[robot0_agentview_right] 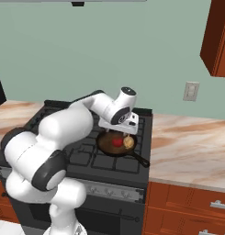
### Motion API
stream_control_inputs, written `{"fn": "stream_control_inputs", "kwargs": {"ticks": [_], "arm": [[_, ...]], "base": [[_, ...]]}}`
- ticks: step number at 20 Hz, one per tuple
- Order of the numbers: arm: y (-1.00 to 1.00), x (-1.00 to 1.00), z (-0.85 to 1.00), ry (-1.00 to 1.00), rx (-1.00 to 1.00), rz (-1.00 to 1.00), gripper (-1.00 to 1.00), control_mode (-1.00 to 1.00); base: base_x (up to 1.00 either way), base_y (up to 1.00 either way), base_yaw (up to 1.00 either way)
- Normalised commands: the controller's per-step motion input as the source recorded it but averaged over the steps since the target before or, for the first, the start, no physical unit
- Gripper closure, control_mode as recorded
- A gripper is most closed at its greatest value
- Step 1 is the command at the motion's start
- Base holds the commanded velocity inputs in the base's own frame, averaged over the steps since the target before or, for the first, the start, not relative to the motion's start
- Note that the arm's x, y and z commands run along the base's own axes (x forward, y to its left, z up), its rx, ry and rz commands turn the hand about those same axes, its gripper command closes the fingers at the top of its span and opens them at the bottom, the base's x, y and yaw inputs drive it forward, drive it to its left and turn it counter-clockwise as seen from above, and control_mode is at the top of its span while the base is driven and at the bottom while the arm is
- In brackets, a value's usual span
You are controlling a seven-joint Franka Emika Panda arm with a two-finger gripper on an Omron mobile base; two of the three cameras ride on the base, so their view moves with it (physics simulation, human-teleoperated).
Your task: Place the pan on the front right burner on the stove. Then place the tomato and the onion in the pan and turn on the front right burner.
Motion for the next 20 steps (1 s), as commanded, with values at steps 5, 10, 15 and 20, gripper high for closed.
{"fn": "stream_control_inputs", "kwargs": {"ticks": [5, 10, 15, 20], "arm": [[0.02, -0.15, 0.00, -0.06, 0.00, 0.00, -1.00, -1.00], [0.00, -0.15, 0.00, -0.12, 0.00, 0.00, -1.00, -1.00], [0.00, -0.24, 0.00, -0.13, 0.00, 0.00, -1.00, -1.00], [0.00, -0.36, 0.00, -0.03, 0.00, 0.00, -1.00, -1.00]], "base": [[0.00, 0.00, 0.00], [0.00, 0.00, 0.00], [0.00, 0.00, 0.00], [0.00, 0.00, 0.00]]}}
